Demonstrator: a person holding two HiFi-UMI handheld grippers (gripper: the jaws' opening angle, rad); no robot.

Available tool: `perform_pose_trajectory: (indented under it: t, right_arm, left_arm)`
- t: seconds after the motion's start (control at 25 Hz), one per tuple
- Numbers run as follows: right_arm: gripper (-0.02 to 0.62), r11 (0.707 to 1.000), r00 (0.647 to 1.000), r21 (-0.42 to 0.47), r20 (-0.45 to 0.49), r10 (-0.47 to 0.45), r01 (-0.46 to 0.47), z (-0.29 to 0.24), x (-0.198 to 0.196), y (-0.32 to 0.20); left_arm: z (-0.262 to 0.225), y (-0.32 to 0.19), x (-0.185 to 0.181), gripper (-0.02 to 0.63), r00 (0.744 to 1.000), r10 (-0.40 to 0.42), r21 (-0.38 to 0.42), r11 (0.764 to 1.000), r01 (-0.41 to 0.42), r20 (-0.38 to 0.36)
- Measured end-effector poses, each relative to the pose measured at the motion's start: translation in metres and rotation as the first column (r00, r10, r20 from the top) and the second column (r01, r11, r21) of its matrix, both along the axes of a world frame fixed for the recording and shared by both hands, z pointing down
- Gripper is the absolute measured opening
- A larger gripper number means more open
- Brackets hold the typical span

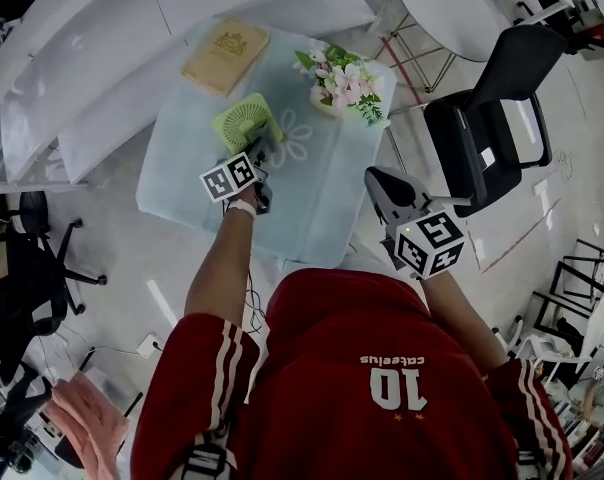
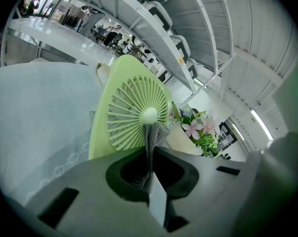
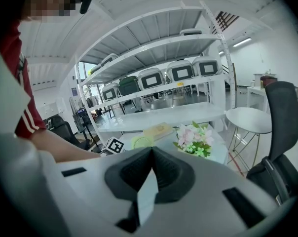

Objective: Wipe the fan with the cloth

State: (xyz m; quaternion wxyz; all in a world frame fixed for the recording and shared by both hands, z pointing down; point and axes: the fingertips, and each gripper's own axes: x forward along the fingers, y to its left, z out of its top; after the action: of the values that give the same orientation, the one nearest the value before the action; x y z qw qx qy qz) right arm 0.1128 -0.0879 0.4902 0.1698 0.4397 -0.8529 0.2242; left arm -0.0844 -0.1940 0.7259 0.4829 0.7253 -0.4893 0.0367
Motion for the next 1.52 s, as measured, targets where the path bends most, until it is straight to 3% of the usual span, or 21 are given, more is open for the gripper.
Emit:
perform_pose_trajectory:
  t: [1.52]
  right_arm:
    - [0.003, 0.996, 0.995, -0.019, 0.059, -0.082, 0.083, 0.000, -0.040, 0.011]
  left_arm:
    - [-0.003, 0.041, -0.069, 0.026, 0.990, -0.141, -0.026, 0.990, 0.142, 0.028]
